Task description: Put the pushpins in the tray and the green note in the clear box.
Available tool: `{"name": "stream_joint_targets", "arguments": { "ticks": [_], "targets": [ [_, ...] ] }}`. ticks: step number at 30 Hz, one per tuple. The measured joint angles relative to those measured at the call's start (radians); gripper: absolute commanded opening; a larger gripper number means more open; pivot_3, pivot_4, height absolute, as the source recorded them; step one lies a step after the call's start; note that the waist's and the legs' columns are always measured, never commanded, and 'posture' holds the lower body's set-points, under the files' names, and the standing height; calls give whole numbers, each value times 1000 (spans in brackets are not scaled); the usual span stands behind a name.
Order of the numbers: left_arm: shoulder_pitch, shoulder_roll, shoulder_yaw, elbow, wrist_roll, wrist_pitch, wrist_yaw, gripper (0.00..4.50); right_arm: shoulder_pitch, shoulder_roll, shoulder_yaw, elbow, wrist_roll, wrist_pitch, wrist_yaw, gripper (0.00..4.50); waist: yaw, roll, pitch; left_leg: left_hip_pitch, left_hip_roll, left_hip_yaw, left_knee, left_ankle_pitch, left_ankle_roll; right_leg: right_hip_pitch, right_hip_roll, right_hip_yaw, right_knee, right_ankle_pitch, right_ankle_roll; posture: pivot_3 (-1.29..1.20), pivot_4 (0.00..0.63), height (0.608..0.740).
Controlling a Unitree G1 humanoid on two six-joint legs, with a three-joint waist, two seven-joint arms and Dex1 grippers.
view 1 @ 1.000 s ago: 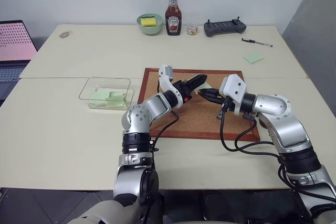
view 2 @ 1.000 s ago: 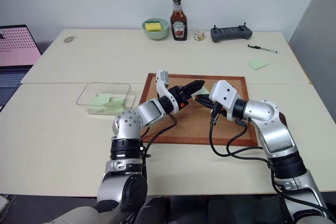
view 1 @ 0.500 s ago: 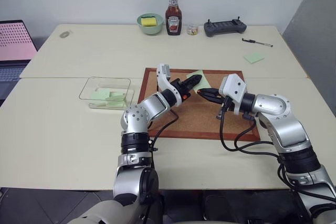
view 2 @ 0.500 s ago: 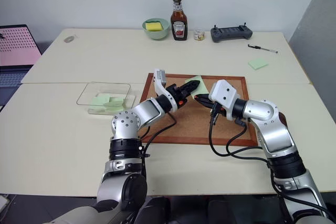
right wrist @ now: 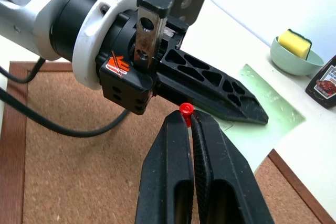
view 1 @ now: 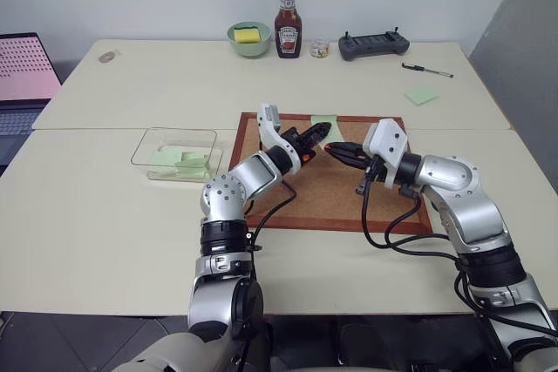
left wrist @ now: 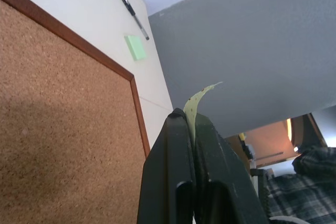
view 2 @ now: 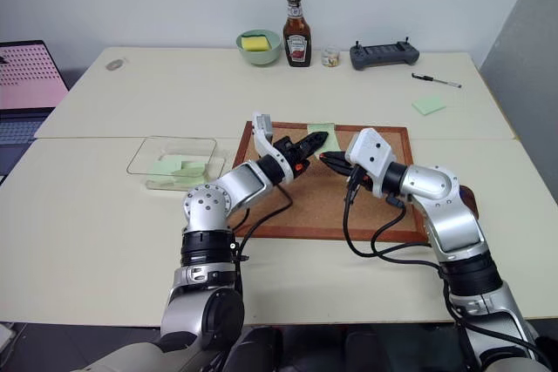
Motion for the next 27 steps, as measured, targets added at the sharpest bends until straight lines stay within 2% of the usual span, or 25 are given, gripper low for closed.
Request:
{"name": "stream_joint_targets", "arguments": {
  "ticks": [14, 27],
  "targets": [
    [3, 0, 5, -2, -36, -44, 6, 57, -3, 42, -81, -27, 126, 224, -95, 0, 0, 0, 0, -2, 0, 0, 1, 0, 0, -1, 0, 0, 1, 0, 0, 0, 150, 740],
    [17, 1, -18, -9, -36, -62, 3, 57, -25, 136, -159, -82, 271, 491, -269, 0, -1, 0, 0, -5, -1, 0, 1, 0, 0, -6, 0, 1, 4, 0, 0, 0, 150, 740]
  ]
}}
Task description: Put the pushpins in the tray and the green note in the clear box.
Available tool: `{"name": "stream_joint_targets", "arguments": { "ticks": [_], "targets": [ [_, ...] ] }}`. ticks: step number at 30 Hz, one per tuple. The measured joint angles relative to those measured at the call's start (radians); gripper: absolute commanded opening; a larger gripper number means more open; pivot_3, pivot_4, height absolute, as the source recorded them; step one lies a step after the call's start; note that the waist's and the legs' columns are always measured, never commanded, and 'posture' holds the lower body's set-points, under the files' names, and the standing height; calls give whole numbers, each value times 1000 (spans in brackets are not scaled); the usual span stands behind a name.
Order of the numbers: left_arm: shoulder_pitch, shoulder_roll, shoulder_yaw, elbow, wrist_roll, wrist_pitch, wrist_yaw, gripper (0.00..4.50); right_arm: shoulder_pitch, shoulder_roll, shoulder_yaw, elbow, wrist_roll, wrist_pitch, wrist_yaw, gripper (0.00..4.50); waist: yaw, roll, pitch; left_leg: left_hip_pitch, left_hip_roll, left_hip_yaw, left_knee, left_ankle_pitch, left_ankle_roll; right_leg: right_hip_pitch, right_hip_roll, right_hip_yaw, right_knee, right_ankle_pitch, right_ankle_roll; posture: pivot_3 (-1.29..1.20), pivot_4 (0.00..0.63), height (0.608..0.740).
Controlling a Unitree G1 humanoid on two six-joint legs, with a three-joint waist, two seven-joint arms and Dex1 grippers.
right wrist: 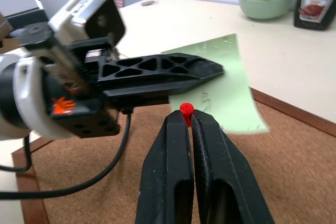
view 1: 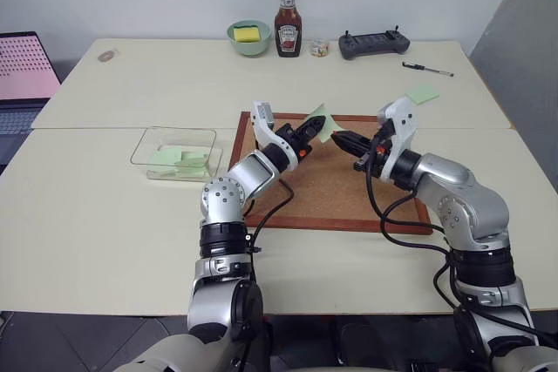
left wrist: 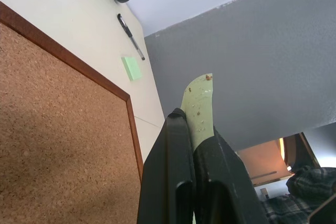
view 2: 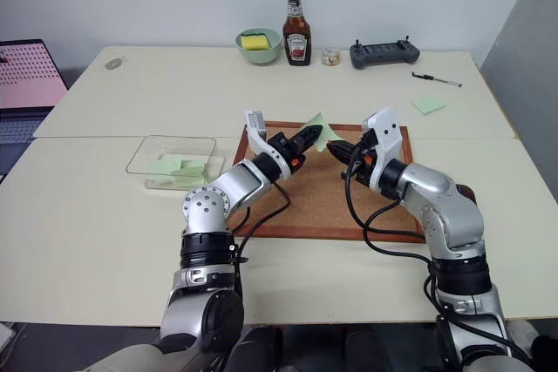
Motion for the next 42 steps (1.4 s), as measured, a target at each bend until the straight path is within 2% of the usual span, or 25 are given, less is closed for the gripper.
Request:
{"name": "stream_joint_targets", "arguments": {
  "ticks": [6, 31, 34, 38, 42],
  "targets": [
    [8, 1, -11, -4, 0, -2, -2, 57, -28, 20, -71, 0, 58, 55, -57, 0, 0, 0, 0, 0, 0, 0, 0, 0, 0, 0, 0, 0, 0, 0, 0, 0, 150, 740],
    [39, 3, -19, -30, 1, -21, 4, 57, -31, 40, -205, 0, 267, 140, -161, 0, 0, 0, 0, 0, 0, 0, 0, 0, 1, 0, 0, 0, 1, 0, 0, 0, 150, 740],
    [42, 3, -23, -31, 2, -22, 5, 57, -19, -13, -202, -1, 253, 121, -147, 0, 0, 0, 0, 0, 0, 0, 0, 0, 1, 0, 0, 0, 1, 0, 0, 0, 150, 740],
    [53, 8, -32, -42, 6, -21, 6, 57, 39, -150, -199, -12, 202, 76, -80, 0, 2, 0, 0, -1, -1, 1, 0, 0, 1, 0, 0, 0, 0, 0, 0, 0, 150, 740],
    [74, 22, -80, -75, 24, -3, 0, 57, 150, -343, -181, -23, 130, 10, 41, 0, 3, 0, 0, -1, -1, 1, 0, 0, 1, 0, 0, 1, -1, 0, 0, 0, 150, 740]
  ]
}}
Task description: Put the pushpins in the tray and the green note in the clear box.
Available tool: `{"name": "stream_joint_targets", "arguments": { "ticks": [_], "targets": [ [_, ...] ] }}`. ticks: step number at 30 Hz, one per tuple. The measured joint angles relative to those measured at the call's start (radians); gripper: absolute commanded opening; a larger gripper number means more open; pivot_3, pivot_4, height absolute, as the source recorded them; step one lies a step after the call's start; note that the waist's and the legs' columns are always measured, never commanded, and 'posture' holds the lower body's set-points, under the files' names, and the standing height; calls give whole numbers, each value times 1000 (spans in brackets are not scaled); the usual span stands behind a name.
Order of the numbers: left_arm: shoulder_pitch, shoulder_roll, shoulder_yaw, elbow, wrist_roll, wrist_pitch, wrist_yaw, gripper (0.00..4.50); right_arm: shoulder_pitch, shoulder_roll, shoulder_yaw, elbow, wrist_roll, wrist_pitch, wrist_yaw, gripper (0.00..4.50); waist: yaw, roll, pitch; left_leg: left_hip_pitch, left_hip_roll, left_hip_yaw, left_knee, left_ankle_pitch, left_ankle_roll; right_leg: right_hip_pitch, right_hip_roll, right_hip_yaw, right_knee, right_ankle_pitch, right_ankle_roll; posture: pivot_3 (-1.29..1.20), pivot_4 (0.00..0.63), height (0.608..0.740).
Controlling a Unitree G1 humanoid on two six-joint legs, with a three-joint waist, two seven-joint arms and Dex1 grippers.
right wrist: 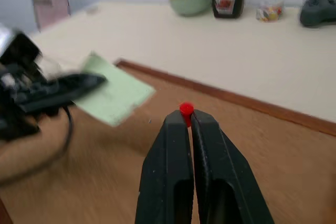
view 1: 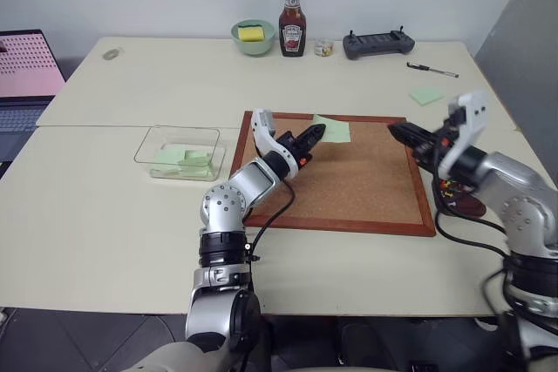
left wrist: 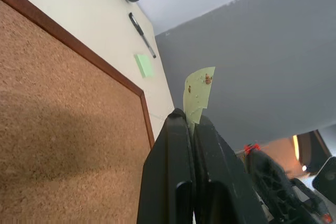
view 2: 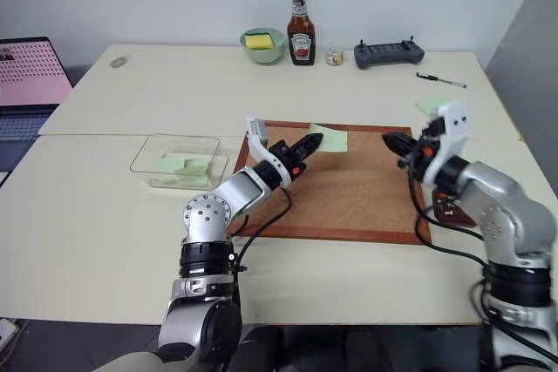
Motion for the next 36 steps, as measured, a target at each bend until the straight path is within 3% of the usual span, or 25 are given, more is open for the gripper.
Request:
{"name": "stream_joint_targets", "arguments": {
  "ticks": [8, 21, 22, 34, 36],
  "targets": [
    [20, 18, -73, -19, 40, 9, -37, 57, 193, -283, 59, 125, -254, -208, 157, 0, -4, 0, 0, 2, 1, 2, 1, 0, 0, 1, 0, 1, 1, 0, 0, 0, 150, 740],
    [27, 23, -92, -31, 59, 9, -65, 57, 210, -331, 116, 254, -408, -295, 219, 0, -1, 0, 0, 2, 1, 1, 2, 1, -1, 1, 0, 1, 1, 0, 0, 0, 150, 740],
    [28, 23, -93, -31, 59, 9, -65, 0, 210, -332, 116, 256, -410, -296, 223, 507, -1, 0, 0, 2, 1, 1, 2, 1, -1, 1, 0, 1, 1, 0, 0, 0, 150, 740],
    [28, 25, -92, -31, 63, 9, -67, 0, 188, -331, 99, 271, -428, -300, 252, 2929, -1, 0, 0, 2, 1, 1, 2, 1, -1, 2, 0, 1, 1, 0, 0, 0, 150, 740],
    [28, 29, -92, -31, 63, 9, -67, 0, 183, -331, 83, 262, -411, -297, 265, 3102, -1, 0, 0, 2, 1, 1, 2, 1, -1, 2, 0, 1, 1, 0, 0, 0, 150, 740]
  ]
}}
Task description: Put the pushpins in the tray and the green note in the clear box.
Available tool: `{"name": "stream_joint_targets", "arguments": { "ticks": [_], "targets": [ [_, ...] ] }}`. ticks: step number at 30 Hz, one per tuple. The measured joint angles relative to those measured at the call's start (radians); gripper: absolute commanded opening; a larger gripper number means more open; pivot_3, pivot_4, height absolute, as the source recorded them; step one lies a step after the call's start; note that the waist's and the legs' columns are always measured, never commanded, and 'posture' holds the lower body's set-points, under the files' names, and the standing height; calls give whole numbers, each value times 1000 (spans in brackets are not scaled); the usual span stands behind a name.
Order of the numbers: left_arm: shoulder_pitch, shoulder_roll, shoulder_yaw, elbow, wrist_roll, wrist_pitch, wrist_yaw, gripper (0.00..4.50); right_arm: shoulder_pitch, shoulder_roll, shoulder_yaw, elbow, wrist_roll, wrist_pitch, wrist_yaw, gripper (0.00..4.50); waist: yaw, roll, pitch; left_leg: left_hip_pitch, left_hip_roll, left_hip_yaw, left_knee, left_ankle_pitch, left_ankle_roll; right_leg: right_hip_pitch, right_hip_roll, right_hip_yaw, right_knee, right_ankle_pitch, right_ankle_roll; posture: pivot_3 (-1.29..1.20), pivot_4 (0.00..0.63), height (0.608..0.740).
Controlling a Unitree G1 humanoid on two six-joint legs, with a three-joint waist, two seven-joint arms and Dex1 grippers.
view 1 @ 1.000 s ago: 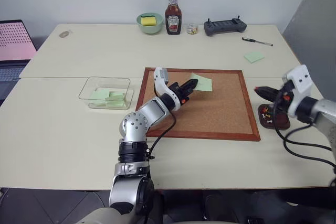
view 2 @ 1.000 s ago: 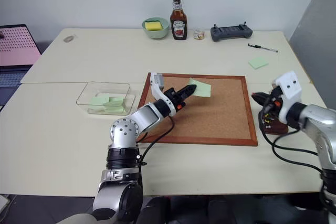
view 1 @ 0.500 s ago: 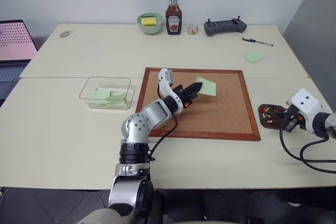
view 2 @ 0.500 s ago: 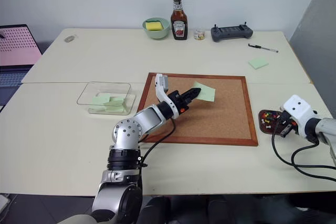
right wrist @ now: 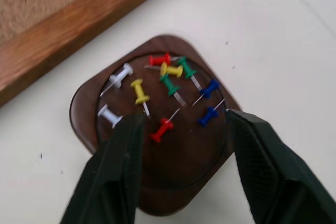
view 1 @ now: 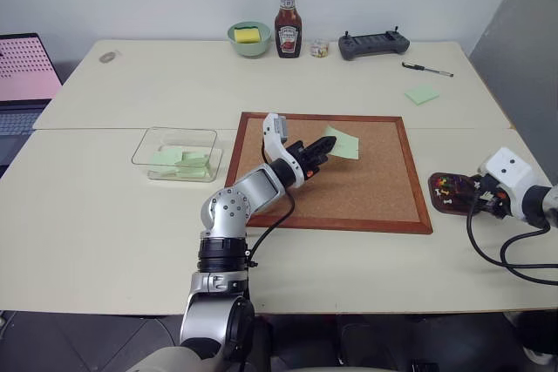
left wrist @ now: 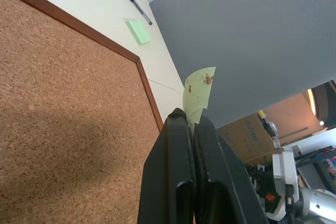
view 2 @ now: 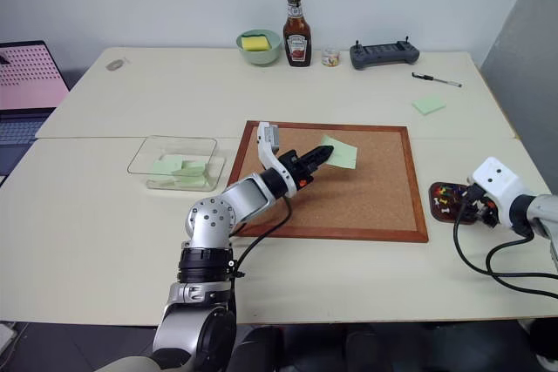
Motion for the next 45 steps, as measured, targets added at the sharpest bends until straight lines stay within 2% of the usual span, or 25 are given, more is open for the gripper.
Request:
{"name": "stream_joint_targets", "arguments": {
  "ticks": [5, 10, 11, 16, 19, 23, 28, 38, 40, 41, 45],
  "targets": [
    [-3, 68, -6, -105, 40, -4, 30, 0, -65, 31, -29, -101, 105, 18, 56, 3102, -6, 0, 0, 1, 2, 0, 0, 0, 0, 0, 1, 0, 0, 0, 0, 0, 150, 740],
    [-13, 174, 54, -261, 91, -9, 164, 0, -161, 169, -3, -150, 157, -29, 55, 3102, -4, -1, 1, 0, 1, -1, 0, 0, 0, 0, 1, 0, 1, 0, 0, 0, 150, 740],
    [-4, 235, 82, -330, 110, -4, 201, 0, -195, 225, 32, -153, 167, -42, 56, 3102, -4, -2, 1, 1, 1, -1, 0, 0, 0, 0, 1, 0, 1, 0, 0, 0, 150, 740],
    [39, 410, 172, -483, 175, 45, 305, 0, -280, 408, 162, -153, 182, -77, 82, 3102, -11, -2, 1, 0, 1, -2, -1, 0, -1, -1, 1, -1, 1, 0, 0, 0, 150, 740],
    [132, 487, 258, -551, 186, 105, 349, 0, -341, 497, 226, -127, 185, -102, 111, 3102, -7, -2, 1, 0, 1, -2, 0, 0, -1, -1, 0, 0, 1, 0, 0, 0, 150, 740],
    [232, 561, 321, -555, 215, 154, 354, 0, -381, 562, 297, -78, 170, -144, 141, 3102, 4, -4, 2, -1, 0, -5, 0, 0, -1, -1, 0, -3, 1, 0, 0, 0, 150, 740],
    [236, 611, 330, -524, 268, 141, 336, 0, -421, 608, 353, -35, 161, -174, 178, 3102, 0, -4, 2, 0, 1, -4, -1, 0, -1, -1, 0, -3, 2, 0, -1, 0, 150, 740],
    [221, 595, 249, -388, 336, 62, 250, 0, -420, 629, 372, -45, 142, -178, 175, 3102, -2, -4, 2, 0, 1, -4, -1, 0, -1, -2, 1, -3, 2, 1, -1, 0, 150, 740],
    [213, 589, 238, -365, 350, 56, 241, 372, -419, 630, 372, -49, 141, -172, 172, 3156, -2, -4, 2, 0, 1, -4, -1, 0, 0, -2, 1, -3, 2, 1, -1, 0, 150, 740],
    [210, 582, 232, -351, 355, 51, 237, 412, -416, 630, 372, -56, 141, -168, 170, 3156, -2, -4, 2, 0, 1, -4, -1, 0, 0, -2, 1, -3, 2, 1, -1, 0, 150, 740],
    [195, 569, 220, -323, 368, 37, 219, 1370, -396, 631, 372, -75, 135, -158, 158, 3156, -2, -4, 2, 0, 1, -4, -1, 0, 0, -2, 1, -3, 2, 1, -1, 0, 150, 740]
  ]
}}
